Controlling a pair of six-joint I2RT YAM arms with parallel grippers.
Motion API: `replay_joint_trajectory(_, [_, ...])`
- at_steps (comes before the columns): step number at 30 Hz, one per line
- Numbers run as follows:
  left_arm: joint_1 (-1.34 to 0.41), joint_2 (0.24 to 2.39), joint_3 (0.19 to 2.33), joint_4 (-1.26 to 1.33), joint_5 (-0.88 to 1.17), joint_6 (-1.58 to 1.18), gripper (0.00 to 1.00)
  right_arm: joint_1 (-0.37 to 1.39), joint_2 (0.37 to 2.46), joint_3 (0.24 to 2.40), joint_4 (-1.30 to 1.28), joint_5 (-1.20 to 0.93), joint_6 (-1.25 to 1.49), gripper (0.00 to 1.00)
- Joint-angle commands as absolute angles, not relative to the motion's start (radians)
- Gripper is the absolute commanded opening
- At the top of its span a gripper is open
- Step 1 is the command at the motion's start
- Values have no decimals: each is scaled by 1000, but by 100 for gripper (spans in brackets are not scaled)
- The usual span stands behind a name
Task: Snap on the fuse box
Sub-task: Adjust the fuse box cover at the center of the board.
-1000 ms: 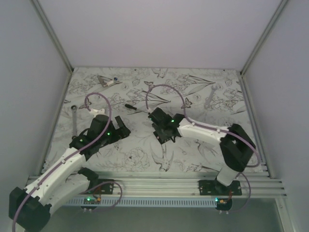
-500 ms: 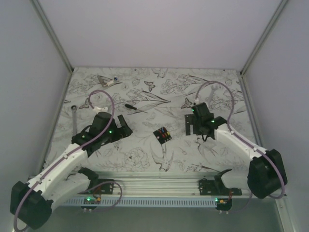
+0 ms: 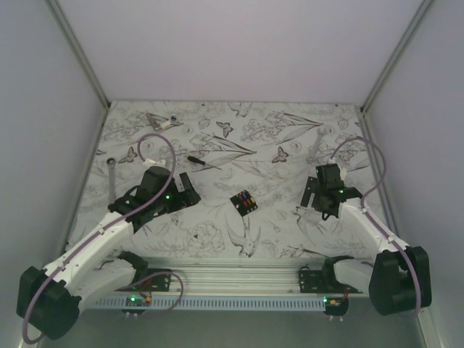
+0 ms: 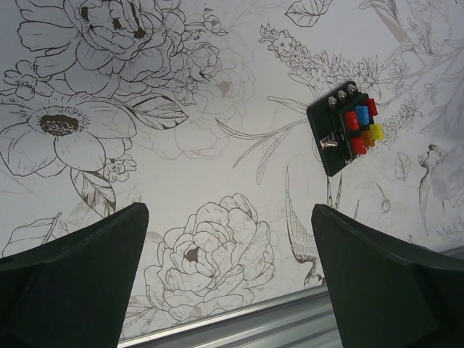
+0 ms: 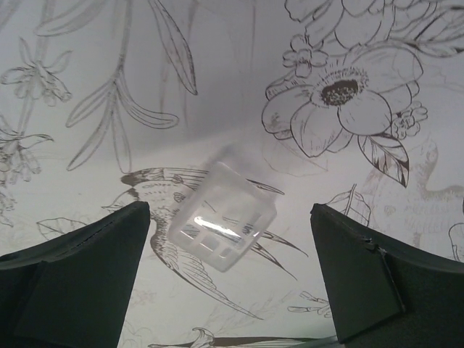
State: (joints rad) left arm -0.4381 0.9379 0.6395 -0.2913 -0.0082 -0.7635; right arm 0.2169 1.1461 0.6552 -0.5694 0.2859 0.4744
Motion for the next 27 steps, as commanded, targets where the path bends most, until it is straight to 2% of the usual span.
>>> replay_joint_trajectory(1, [-431, 940, 651, -295, 12, -736, 100, 189, 1162, 649, -564, 224, 511, 100])
replay_joint_trajectory(6, [-431, 930, 642, -292, 15, -735, 100, 192, 1233, 627, -516, 108, 508, 100])
replay_joint_trajectory(10, [-431, 924, 642, -293, 12, -733, 100, 233, 1264, 631, -517, 97, 502, 100])
replay_joint_trajectory(19, [-431, 925, 643, -292, 16, -735, 100, 387, 1397, 731, -483, 119, 458, 84])
replay_joint_trajectory(22, [-431, 918, 641, -293, 18, -735, 100, 463, 1488, 803, -482, 142, 416, 85])
replay_joint_trajectory(27, [-431, 905, 634, -294, 17, -734, 100, 535, 1560, 901, -473, 188, 401, 95])
